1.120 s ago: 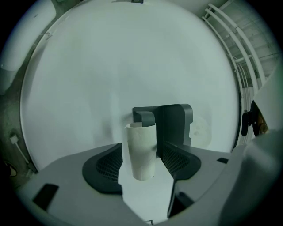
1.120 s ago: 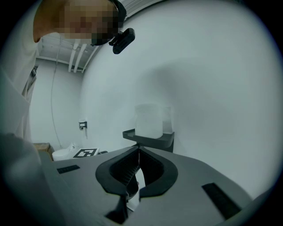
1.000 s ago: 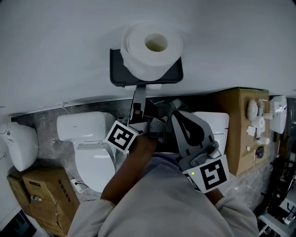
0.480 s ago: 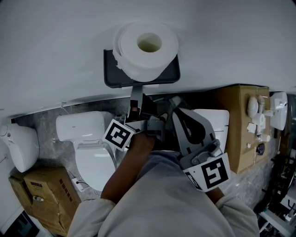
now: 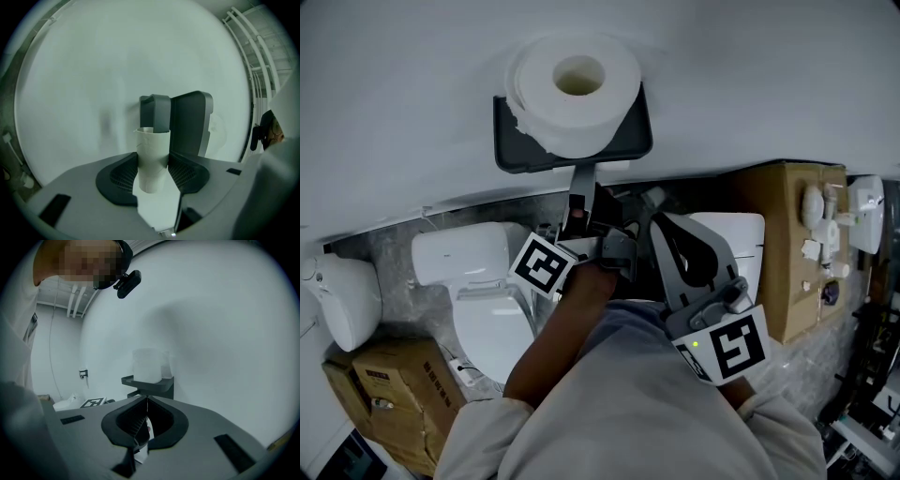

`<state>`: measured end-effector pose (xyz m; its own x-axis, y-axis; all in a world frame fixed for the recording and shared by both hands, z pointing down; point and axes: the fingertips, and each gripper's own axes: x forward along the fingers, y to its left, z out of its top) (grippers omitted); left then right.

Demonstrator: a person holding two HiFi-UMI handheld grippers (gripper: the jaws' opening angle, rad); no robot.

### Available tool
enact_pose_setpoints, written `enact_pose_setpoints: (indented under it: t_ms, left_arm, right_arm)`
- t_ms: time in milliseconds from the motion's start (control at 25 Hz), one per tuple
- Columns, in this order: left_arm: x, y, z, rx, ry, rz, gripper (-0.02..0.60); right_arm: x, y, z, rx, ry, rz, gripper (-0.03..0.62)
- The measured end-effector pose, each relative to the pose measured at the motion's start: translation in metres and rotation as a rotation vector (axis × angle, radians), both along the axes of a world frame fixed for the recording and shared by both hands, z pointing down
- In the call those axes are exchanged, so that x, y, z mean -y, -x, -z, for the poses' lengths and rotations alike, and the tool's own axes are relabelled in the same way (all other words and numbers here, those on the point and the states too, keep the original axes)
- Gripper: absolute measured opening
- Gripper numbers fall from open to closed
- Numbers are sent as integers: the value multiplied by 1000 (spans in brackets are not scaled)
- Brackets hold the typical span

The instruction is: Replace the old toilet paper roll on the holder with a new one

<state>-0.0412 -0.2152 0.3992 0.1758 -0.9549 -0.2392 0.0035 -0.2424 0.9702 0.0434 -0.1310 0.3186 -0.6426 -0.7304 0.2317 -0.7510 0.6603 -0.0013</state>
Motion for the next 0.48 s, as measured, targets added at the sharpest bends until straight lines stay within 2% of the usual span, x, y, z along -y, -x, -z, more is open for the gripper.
enact_pose_setpoints:
  t_ms: [240,480]
  left_arm:
    - [7,-37,2,24,-5,-49,209]
    - [8,-46,4,25,-13,-102,209]
  right_arm:
    - [2,-26,0,14,4,-25,14]
    - [-2,-29,2,15,-1,-68,14]
